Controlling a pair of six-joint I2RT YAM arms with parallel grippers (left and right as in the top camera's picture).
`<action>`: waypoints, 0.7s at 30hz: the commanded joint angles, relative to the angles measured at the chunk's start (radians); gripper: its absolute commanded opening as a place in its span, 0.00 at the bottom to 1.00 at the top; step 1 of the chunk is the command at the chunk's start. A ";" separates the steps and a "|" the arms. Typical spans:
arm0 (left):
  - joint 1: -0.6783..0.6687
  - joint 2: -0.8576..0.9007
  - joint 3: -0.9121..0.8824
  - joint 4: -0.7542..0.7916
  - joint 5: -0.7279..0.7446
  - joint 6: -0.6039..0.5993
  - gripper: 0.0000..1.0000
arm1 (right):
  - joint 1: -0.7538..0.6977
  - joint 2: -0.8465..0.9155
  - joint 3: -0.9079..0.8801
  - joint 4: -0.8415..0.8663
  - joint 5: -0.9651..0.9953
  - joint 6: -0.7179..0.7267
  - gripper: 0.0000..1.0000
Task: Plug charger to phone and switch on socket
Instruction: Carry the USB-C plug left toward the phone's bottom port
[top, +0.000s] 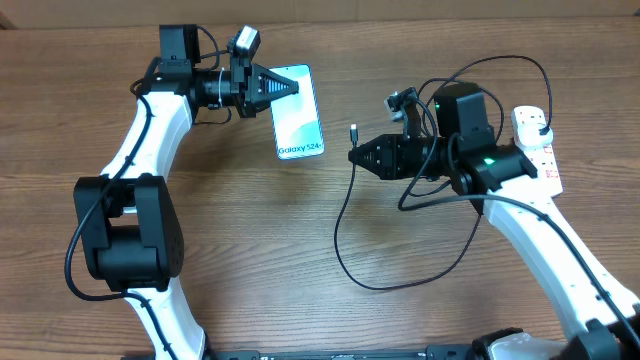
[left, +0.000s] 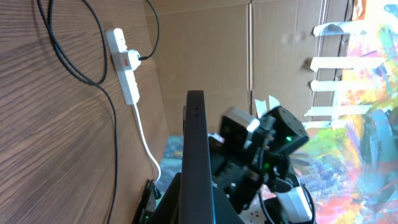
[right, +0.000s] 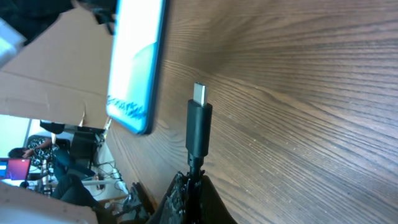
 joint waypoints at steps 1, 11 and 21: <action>-0.003 -0.004 -0.001 -0.003 0.048 0.024 0.04 | -0.005 -0.107 -0.002 -0.031 -0.013 -0.030 0.04; -0.015 -0.004 -0.001 -0.049 0.048 0.076 0.04 | -0.005 -0.243 -0.002 -0.177 -0.027 -0.026 0.04; -0.016 -0.004 -0.001 -0.051 0.048 0.075 0.04 | 0.117 -0.243 -0.093 -0.099 -0.042 0.076 0.04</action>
